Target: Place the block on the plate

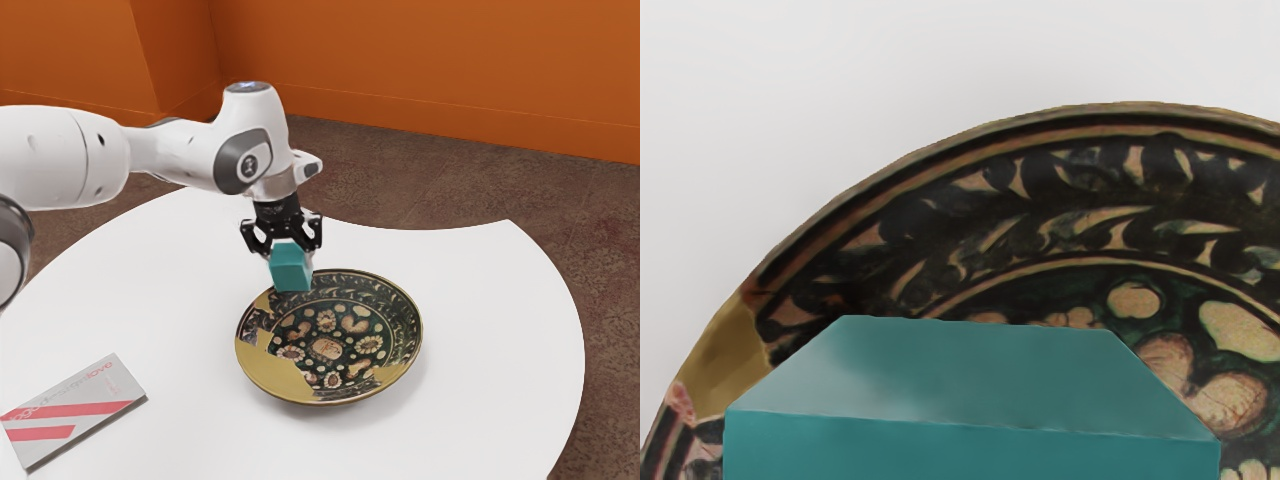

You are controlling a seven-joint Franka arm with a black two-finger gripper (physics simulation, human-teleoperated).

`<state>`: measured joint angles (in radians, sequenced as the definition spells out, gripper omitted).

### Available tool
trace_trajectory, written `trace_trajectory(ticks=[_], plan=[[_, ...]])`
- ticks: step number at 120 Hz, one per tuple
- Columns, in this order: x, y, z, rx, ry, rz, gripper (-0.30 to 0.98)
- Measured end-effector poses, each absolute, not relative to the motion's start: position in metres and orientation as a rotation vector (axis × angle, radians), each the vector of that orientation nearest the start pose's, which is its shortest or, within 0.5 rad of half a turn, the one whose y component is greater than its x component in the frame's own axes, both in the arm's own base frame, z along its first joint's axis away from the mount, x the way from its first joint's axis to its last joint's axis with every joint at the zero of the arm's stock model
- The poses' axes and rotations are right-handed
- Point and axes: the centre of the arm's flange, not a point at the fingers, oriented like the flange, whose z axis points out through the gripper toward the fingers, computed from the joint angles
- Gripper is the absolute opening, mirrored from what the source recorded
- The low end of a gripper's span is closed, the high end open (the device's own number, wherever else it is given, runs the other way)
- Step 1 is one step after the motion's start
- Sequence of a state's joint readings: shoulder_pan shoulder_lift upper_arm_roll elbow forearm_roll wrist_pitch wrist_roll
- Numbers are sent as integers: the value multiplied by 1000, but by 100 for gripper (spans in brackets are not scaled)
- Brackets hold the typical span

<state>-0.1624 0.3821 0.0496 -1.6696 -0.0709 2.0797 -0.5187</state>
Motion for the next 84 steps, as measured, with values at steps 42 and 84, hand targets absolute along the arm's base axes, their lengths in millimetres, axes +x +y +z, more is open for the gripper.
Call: trace_trajectory(ticks=[42, 84], plan=[[634, -129, 336, -3098, -811, 80, 48], [627, -129, 418, -3100, -896, -84, 65]])
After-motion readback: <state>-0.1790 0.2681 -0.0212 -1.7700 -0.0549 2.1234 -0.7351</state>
